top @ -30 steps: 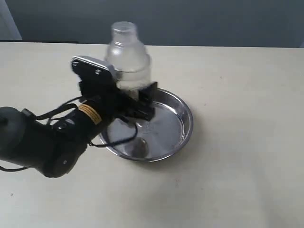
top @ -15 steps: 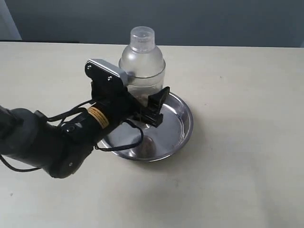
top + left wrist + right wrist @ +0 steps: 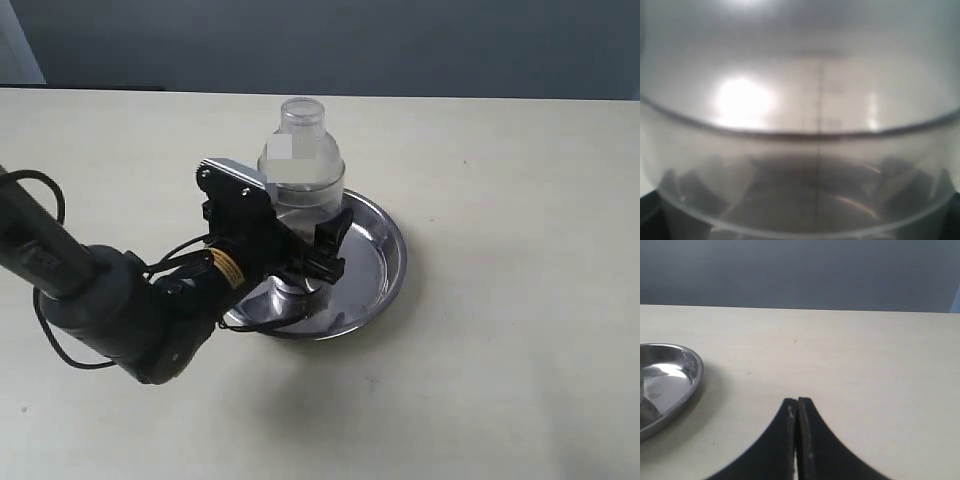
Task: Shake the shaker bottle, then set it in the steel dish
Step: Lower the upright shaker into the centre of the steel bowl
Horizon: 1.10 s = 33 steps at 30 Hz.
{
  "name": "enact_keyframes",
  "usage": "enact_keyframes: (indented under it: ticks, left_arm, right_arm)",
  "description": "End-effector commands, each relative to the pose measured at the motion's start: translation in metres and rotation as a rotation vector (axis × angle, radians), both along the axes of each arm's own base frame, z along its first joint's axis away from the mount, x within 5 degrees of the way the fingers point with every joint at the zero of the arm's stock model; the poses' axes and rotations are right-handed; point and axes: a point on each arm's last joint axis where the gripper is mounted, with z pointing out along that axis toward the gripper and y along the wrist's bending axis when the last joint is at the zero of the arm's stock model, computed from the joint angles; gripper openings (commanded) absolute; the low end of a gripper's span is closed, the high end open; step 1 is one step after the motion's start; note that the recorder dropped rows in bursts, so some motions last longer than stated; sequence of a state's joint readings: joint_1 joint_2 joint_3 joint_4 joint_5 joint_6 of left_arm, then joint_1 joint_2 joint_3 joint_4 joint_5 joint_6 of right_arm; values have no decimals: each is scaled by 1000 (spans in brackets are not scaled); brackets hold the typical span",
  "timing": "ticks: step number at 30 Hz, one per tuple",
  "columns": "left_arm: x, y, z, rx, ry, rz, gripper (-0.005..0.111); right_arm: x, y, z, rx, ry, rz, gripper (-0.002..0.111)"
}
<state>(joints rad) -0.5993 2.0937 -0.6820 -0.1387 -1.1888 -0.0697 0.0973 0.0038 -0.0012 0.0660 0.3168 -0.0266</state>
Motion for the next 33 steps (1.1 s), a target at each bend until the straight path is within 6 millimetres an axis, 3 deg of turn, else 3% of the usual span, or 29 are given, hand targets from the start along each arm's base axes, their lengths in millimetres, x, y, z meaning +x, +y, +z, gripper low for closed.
enact_keyframes:
  ticks: [1, 6, 15, 17, 27, 33]
  left_arm:
    - [6, 3, 5, -30, -34, 64, 0]
    - [8, 6, 6, -40, -32, 104, 0]
    - [5, -2, 6, -23, -45, 6, 1]
    - [4, -3, 6, -21, -46, -5, 8]
    - [3, -4, 6, -17, -49, -23, 70]
    - [7, 3, 6, -34, -37, 63, 88]
  right_arm:
    - [0, 0, 1, 1, -15, 3, -1]
    - [0, 0, 1, 1, -15, 3, -1]
    - [0, 0, 1, 1, -15, 3, -1]
    - [0, 0, 1, 1, -15, 3, -1]
    - [0, 0, 1, 1, -15, 3, -1]
    - [0, 0, 1, 1, -15, 3, -1]
